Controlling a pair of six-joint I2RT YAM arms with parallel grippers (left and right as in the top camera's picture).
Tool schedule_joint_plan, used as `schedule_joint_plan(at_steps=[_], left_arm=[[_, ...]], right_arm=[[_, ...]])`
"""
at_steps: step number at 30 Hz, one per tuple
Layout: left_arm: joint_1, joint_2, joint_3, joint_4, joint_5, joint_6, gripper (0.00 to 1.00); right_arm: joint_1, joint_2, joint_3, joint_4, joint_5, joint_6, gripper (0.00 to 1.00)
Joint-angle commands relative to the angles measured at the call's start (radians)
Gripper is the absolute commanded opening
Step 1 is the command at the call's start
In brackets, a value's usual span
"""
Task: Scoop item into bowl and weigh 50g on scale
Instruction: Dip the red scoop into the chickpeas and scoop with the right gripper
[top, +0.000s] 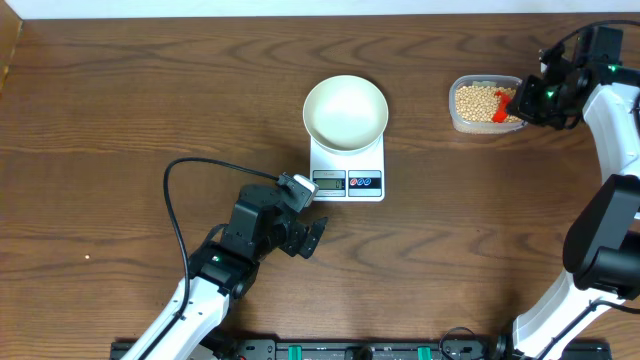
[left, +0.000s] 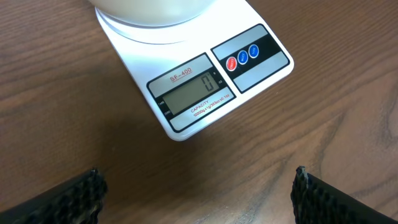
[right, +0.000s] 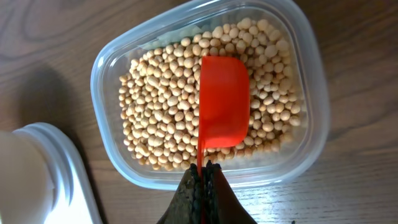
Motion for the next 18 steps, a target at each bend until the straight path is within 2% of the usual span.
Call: schedule_joint_plan(at_steps=[1, 18], left_arm=[[0.001, 0.006, 0.002, 0.001, -0.013, -0.016, 0.97], [0.001, 0.006, 0.002, 0.001, -0.013, -0.016, 0.97]], right_arm=[[-0.014, 0.010, -0.045, 0.018, -0.105, 0.006, 0.01], [-0.022, 0.010, -0.127, 0.115, -0.112, 0.105, 0.01]])
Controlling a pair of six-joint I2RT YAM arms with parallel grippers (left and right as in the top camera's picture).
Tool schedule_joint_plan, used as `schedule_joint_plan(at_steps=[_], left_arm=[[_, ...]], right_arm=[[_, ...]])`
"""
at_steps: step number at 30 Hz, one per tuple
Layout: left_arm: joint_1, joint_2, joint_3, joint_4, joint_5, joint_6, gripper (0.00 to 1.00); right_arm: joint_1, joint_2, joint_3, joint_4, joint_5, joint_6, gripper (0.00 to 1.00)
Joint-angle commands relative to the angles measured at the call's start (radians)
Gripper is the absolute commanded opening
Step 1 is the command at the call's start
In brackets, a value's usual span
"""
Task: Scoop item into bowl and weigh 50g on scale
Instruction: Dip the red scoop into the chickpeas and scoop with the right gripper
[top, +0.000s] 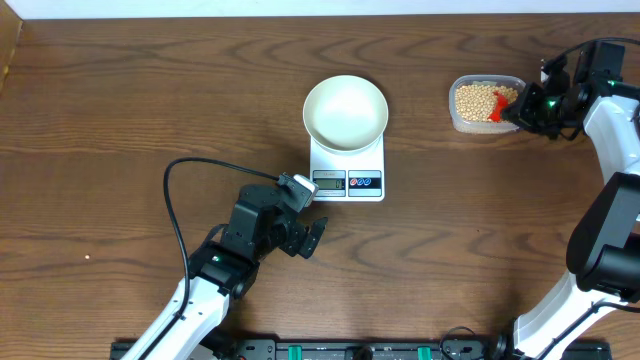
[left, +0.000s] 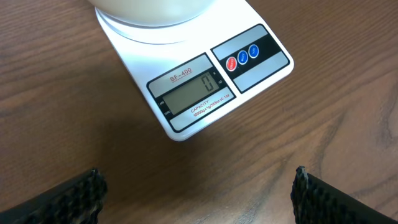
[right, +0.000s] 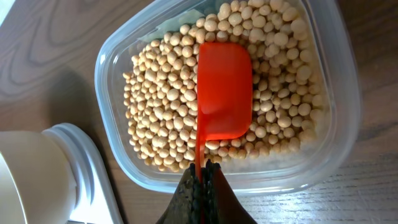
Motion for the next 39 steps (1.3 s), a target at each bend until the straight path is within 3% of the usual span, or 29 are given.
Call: schedule_joint_plan(at_steps=[1, 39], left_arm=[[0.001, 0.006, 0.002, 0.000, -0.013, -0.016, 0.97], [0.001, 0.006, 0.002, 0.000, -0.013, -0.016, 0.97]], right_arm=[[0.008, 0.014, -0.024, 0.006, 0.001, 0.041, 0.01], [-0.158, 0.014, -0.023, 0.014, -0.338, 0.008, 0.01]])
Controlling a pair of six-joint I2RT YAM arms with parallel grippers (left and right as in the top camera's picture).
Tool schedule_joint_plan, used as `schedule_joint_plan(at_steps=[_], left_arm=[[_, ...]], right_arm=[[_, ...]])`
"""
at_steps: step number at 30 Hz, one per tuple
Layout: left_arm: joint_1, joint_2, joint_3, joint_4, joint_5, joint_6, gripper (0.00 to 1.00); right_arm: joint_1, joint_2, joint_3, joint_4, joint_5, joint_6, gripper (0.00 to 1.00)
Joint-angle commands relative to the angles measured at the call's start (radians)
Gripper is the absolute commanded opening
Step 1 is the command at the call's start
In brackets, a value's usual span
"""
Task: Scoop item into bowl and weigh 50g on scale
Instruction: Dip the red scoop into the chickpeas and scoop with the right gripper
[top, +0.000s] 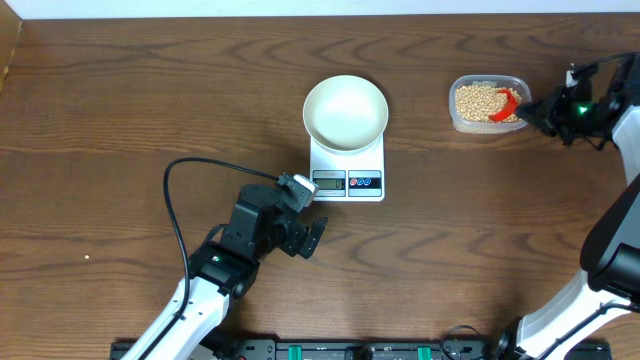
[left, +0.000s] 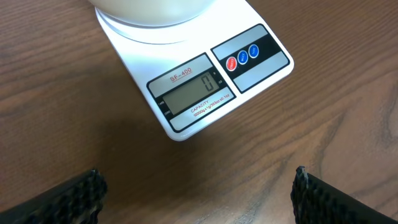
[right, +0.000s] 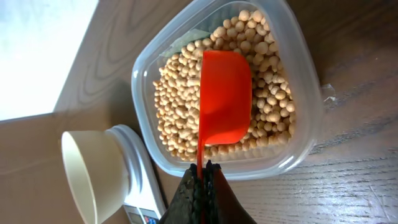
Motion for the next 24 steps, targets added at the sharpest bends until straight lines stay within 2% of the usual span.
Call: schedule_joint_plan(at_steps=[1, 16, 24], left_arm=[[0.001, 0.006, 0.002, 0.001, -0.013, -0.016, 0.97], [0.001, 0.006, 0.002, 0.001, -0.013, -0.016, 0.97], [0.001, 0.006, 0.002, 0.001, -0.013, -0.016, 0.97]], right_arm=[[-0.023, 0.009, -0.006, 0.001, -0.079, -0.026, 0.01], [-0.082, 0.009, -0.006, -0.001, -0.238, -0.055, 0.01], [-0.097, 0.009, -0.006, -0.020, -0.257, -0.055, 0.01]])
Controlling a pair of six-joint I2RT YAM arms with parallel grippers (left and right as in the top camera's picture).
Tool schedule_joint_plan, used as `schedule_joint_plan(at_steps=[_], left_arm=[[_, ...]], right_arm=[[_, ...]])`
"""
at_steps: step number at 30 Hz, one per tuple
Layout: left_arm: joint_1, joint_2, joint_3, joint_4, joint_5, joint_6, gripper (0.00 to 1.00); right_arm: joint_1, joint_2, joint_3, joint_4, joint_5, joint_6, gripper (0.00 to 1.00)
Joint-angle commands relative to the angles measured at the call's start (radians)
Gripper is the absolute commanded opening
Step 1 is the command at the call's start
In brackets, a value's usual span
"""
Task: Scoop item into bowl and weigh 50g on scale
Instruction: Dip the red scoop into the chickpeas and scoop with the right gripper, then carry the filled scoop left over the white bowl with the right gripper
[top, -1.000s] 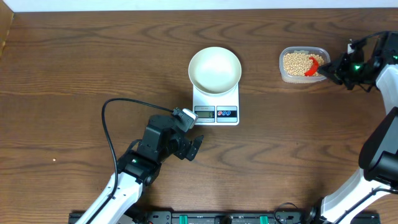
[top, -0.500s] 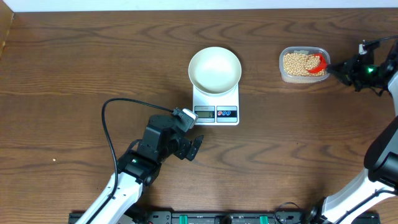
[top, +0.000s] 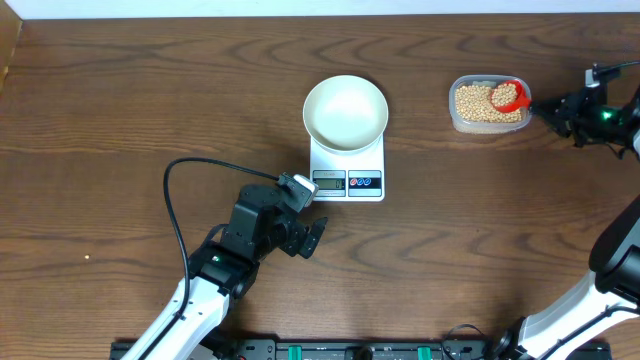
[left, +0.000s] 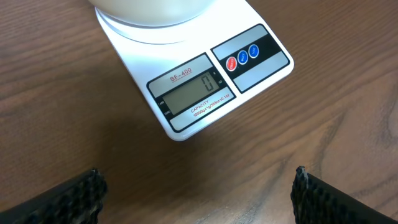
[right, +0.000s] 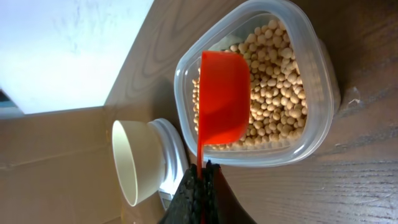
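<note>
An empty cream bowl (top: 345, 111) stands on the white digital scale (top: 348, 166), whose display (left: 191, 94) reads 0. At the far right a clear tub of soybeans (top: 488, 103) holds the bowl of an orange scoop (top: 509, 96). My right gripper (top: 556, 105) is shut on the scoop's thin handle, just right of the tub; in the right wrist view the scoop (right: 222, 96) hangs over the beans (right: 273, 106) with its underside showing. My left gripper (left: 199, 186) stands open in front of the scale, nothing between its fingers (left: 68, 198).
A black cable (top: 180, 200) loops from the left arm over the wooden table (top: 120, 120). The table's back edge runs just behind the tub. The scale's coloured buttons (left: 242, 56) face the left gripper.
My right gripper has drawn further right and tilted, so the scoop now sits at the tub's right end with its handle pointing out. The left arm and scale reading are unchanged.
My right gripper held the scoop over the beans from the tub's right side at first. At each later moment the gripper stood further right and more tilted, the scoop staying in the tub. The left gripper stayed open by the scale, which kept reading 0.
</note>
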Motion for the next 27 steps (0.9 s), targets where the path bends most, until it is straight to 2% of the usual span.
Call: schedule_joint_plan(at_steps=[1, 15, 27], left_arm=[[0.001, 0.006, 0.002, 0.001, -0.013, -0.016, 0.97], [0.001, 0.006, 0.002, 0.001, -0.013, -0.016, 0.97], [0.001, 0.006, 0.002, 0.001, -0.013, -0.016, 0.97]], right_arm=[[-0.014, 0.009, -0.006, -0.010, -0.058, -0.022, 0.01], [-0.006, 0.009, -0.006, -0.030, -0.178, -0.096, 0.01], [0.146, 0.009, -0.006, -0.023, -0.216, -0.099, 0.01]])
